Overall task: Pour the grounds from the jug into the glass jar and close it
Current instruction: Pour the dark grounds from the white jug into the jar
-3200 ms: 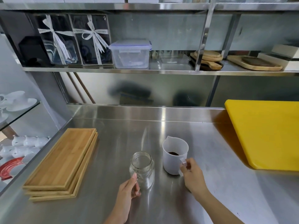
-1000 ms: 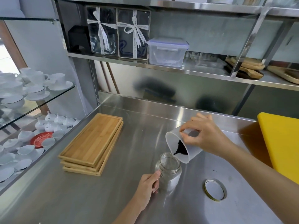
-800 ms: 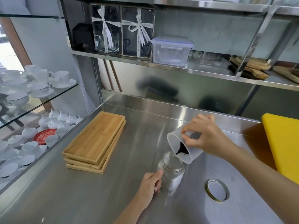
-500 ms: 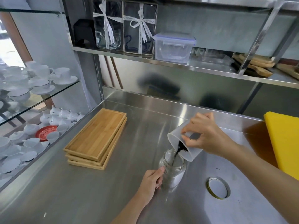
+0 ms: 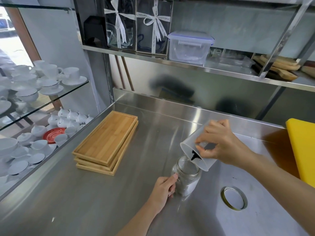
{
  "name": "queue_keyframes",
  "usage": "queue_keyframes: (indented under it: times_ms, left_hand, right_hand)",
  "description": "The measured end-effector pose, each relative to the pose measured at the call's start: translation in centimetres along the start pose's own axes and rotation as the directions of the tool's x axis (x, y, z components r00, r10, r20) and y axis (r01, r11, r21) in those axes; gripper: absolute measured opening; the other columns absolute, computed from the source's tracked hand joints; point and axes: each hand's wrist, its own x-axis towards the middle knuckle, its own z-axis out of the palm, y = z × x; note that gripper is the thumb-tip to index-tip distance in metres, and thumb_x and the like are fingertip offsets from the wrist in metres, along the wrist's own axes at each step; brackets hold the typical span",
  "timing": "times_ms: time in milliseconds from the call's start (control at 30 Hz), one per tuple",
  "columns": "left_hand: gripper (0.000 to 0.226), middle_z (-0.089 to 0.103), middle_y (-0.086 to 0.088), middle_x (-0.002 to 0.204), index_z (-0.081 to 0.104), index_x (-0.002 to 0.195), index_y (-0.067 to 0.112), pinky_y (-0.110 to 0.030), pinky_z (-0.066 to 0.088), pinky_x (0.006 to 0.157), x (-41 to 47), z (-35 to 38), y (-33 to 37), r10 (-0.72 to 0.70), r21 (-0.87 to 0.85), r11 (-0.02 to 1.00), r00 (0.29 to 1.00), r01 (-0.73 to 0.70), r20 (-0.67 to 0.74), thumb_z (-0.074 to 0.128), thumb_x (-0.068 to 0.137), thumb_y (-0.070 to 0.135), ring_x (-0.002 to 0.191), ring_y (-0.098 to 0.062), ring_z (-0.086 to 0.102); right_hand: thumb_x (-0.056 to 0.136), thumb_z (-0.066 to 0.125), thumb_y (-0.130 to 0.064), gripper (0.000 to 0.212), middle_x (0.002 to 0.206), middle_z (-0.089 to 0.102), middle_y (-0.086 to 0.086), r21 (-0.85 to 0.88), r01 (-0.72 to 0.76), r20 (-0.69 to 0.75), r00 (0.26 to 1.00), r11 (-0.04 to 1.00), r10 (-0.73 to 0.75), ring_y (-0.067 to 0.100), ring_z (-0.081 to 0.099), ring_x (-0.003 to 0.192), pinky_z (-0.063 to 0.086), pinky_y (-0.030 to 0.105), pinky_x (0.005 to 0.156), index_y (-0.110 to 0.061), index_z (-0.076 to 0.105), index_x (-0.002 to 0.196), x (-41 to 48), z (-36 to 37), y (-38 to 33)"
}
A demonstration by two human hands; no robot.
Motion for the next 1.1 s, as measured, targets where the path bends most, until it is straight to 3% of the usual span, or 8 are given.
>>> queue_keyframes:
  times_ms: [300, 500, 667, 933, 1100]
  left_hand:
    - [0.055, 0.027, 0.003, 0.037, 0.035, 0.040, 0.015, -0.028, 0.030, 0.053, -0.01, 0.01, 0.02, -0.004, 0.008, 1.000, 1.000, 0.004, -0.003, 0.057, 0.074, 0.052, 0.044, -0.015, 0.028]
    - [0.052, 0.029, 0.007, 0.035, 0.035, 0.040, 0.016, -0.025, 0.031, 0.051, -0.02, 0.12, -0.02, -0.018, -0.016, 1.000, 1.000, 0.018, -0.002, 0.057, 0.075, 0.047, 0.041, -0.012, 0.029]
    - [0.053, 0.028, 0.006, 0.036, 0.035, 0.039, 0.017, -0.028, 0.030, 0.053, 0.11, 0.11, -0.12, -0.019, -0.003, 1.000, 1.000, 0.019, 0.001, 0.053, 0.083, 0.040, 0.043, -0.013, 0.028]
    - [0.057, 0.028, 0.006, 0.035, 0.034, 0.039, 0.014, -0.026, 0.030, 0.052, 0.16, 0.03, -0.18, -0.006, -0.002, 1.000, 1.000, 0.006, 0.009, 0.055, 0.075, 0.052, 0.042, -0.014, 0.028]
    - [0.054, 0.029, 0.007, 0.035, 0.033, 0.040, 0.014, -0.027, 0.029, 0.052, 0.10, 0.06, -0.17, -0.023, -0.009, 1.000, 1.000, 0.023, 0.007, 0.053, 0.083, 0.041, 0.042, -0.013, 0.028]
  right_hand:
    - [0.074, 0.055, -0.027, 0.022, 0.052, 0.048, 0.004, -0.031, 0.074, -0.041, 0.996, 0.997, -0.075, 0.015, 0.033, 0.065, 0.021, 0.024, 0.080, -0.014, 0.065, 0.059, 0.37, 0.21, -0.08]
    - [0.074, 0.056, -0.026, 0.022, 0.051, 0.047, 0.004, -0.025, 0.109, -0.036, 0.993, 0.994, -0.109, 0.017, 0.035, 0.065, 0.025, 0.031, 0.070, -0.013, 0.065, 0.059, 0.47, 0.12, -0.33]
    - [0.075, 0.056, -0.025, 0.022, 0.052, 0.046, 0.004, -0.031, 0.091, -0.048, 0.995, 0.995, -0.092, 0.017, 0.033, 0.066, 0.021, 0.025, 0.079, -0.012, 0.065, 0.060, 0.49, -0.08, -0.20]
    - [0.075, 0.057, -0.025, 0.022, 0.052, 0.046, 0.005, -0.027, 0.134, -0.070, 0.988, 0.991, -0.136, 0.016, 0.031, 0.067, 0.024, 0.031, 0.069, -0.011, 0.066, 0.061, 0.98, -0.47, -0.56]
    - [0.074, 0.058, -0.025, 0.021, 0.053, 0.046, 0.005, -0.031, 0.166, -0.057, 0.984, 0.986, -0.167, 0.016, 0.031, 0.066, 0.025, 0.032, 0.069, -0.009, 0.067, 0.063, 0.77, -0.30, -0.89]
